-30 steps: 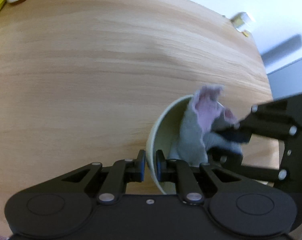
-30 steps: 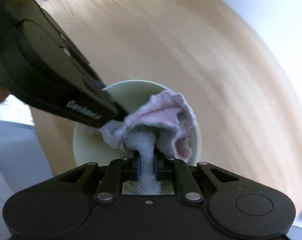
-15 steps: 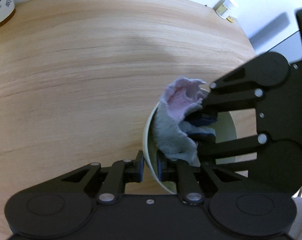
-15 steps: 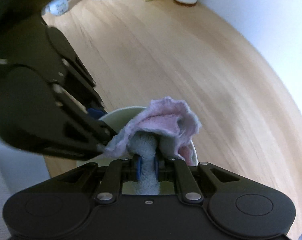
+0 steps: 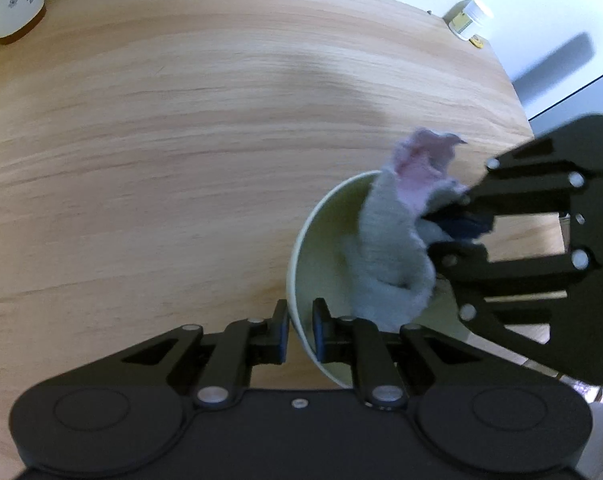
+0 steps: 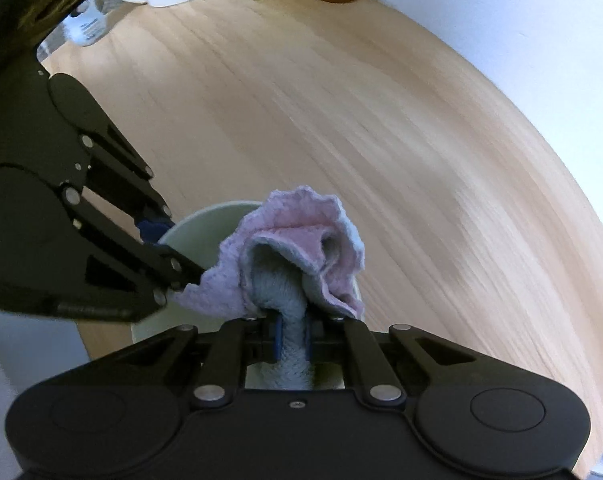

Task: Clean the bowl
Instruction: 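Scrub the cloth inside the bowl with the right gripper while the left gripper holds the rim, then lift the cloth out of the bowl with the right gripper, then tilt the bowl up with the left gripper and bring the cloth under its base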

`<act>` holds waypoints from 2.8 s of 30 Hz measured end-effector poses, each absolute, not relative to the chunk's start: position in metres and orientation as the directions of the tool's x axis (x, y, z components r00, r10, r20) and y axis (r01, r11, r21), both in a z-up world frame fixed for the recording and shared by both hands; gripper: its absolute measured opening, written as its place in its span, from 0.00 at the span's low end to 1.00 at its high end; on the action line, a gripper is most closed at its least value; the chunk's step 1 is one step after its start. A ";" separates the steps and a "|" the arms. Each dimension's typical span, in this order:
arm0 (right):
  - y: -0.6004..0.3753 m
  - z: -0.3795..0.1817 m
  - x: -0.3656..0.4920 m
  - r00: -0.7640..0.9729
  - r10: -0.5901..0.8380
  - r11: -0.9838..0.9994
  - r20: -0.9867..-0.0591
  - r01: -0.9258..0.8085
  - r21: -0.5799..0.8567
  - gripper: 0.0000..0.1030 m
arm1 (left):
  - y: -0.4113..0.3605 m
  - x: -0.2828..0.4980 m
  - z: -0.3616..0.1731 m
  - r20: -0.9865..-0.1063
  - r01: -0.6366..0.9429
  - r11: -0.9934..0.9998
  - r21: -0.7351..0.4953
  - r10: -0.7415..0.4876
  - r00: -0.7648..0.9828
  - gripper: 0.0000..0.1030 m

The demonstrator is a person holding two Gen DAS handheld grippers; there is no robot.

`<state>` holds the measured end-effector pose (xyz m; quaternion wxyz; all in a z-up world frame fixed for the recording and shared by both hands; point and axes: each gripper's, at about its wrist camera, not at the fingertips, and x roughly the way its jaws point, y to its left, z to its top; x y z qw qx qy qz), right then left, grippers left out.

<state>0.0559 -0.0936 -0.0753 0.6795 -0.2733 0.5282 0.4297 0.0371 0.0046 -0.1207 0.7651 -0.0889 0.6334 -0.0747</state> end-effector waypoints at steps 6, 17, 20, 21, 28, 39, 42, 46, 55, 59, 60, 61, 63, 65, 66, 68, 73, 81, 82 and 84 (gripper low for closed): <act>-0.104 -0.057 0.053 0.127 0.269 0.522 -0.955 -0.852 0.034 0.07 | 0.003 0.039 -0.120 -0.961 0.002 0.977 -0.214 -0.211 0.178 0.11; -0.138 -0.016 0.058 0.217 0.387 0.608 -0.896 -0.791 0.071 0.11 | 0.012 0.041 -0.119 -0.953 -0.054 0.965 -0.257 -0.244 0.180 0.15; -0.150 -0.010 0.061 0.235 0.414 0.652 -0.879 -0.751 0.107 0.11 | 0.016 0.038 -0.117 -0.947 -0.065 0.961 -0.267 -0.250 0.201 0.15; -0.157 -0.009 0.063 0.242 0.427 0.675 -0.871 -0.726 0.129 0.11 | 0.018 0.038 -0.117 -0.946 -0.071 0.960 -0.273 -0.254 0.203 0.17; -0.184 -0.026 0.081 0.281 0.457 0.789 -0.844 -0.566 0.239 0.11 | 0.017 0.039 -0.116 -0.949 -0.035 0.966 -0.255 -0.243 0.201 0.21; -0.212 -0.033 0.073 0.227 0.557 0.772 -0.799 -0.496 0.398 0.11 | 0.013 0.049 -0.133 -0.964 -0.040 0.969 -0.243 -0.237 0.122 0.21; -0.222 -0.036 0.071 0.214 0.569 0.764 -0.794 -0.494 0.414 0.11 | 0.016 0.048 -0.134 -0.960 -0.049 0.966 -0.255 -0.247 0.131 0.20; -0.232 -0.041 0.068 0.207 0.590 0.754 -0.780 -0.486 0.441 0.15 | 0.027 0.048 -0.139 -0.947 -0.101 0.947 -0.304 -0.289 0.140 0.20; -0.228 -0.054 0.069 0.204 0.625 0.740 -0.753 -0.462 0.489 0.15 | 0.028 0.038 -0.133 -0.943 -0.104 0.961 -0.257 -0.227 0.242 0.26; -0.226 -0.058 0.070 0.193 0.640 0.727 -0.744 -0.466 0.504 0.15 | 0.032 0.038 -0.133 -0.938 -0.165 0.946 -0.279 -0.232 0.258 0.28; -0.227 -0.059 0.070 0.192 0.642 0.725 -0.743 -0.466 0.507 0.15 | 0.036 0.037 -0.133 -0.933 -0.183 0.937 -0.299 -0.247 0.261 0.28; -0.216 -0.061 0.070 0.190 0.644 0.725 -0.741 -0.462 0.511 0.15 | 0.039 0.036 -0.134 -0.927 -0.207 0.923 -0.325 -0.267 0.262 0.28; -0.217 -0.064 0.069 0.184 0.646 0.723 -0.741 -0.459 0.516 0.15 | 0.042 0.035 -0.135 -0.921 -0.234 0.906 -0.353 -0.292 0.259 0.24; -0.227 -0.065 0.069 0.182 0.646 0.724 -0.741 -0.455 0.519 0.15 | 0.040 0.036 -0.138 -0.920 -0.244 0.901 -0.358 -0.297 0.255 0.17; -0.230 -0.068 0.068 0.175 0.649 0.721 -0.741 -0.452 0.525 0.15 | 0.039 0.035 -0.138 -0.922 -0.247 0.902 -0.354 -0.291 0.256 0.17; -0.233 -0.071 0.067 0.165 0.656 0.715 -0.736 -0.446 0.538 0.15 | 0.038 0.035 -0.139 -0.921 -0.256 0.899 -0.356 -0.291 0.260 0.15; -0.237 -0.079 0.067 0.147 0.673 0.702 -0.724 -0.434 0.564 0.15 | 0.046 0.022 -0.143 -0.890 -0.311 0.849 -0.427 -0.333 0.313 0.11; -0.257 -0.085 0.064 0.133 0.696 0.681 -0.705 -0.432 0.591 0.15 | 0.056 0.011 -0.140 -0.891 -0.482 0.757 -0.441 -0.304 0.338 0.10; -0.258 -0.084 0.064 0.135 0.700 0.679 -0.702 -0.432 0.594 0.15 | 0.060 0.009 -0.140 -0.884 -0.512 0.726 -0.458 -0.311 0.349 0.10; -0.260 -0.079 0.061 0.142 0.709 0.670 -0.690 -0.439 0.598 0.15 | 0.066 0.006 -0.138 -0.866 -0.542 0.680 -0.493 -0.323 0.381 0.10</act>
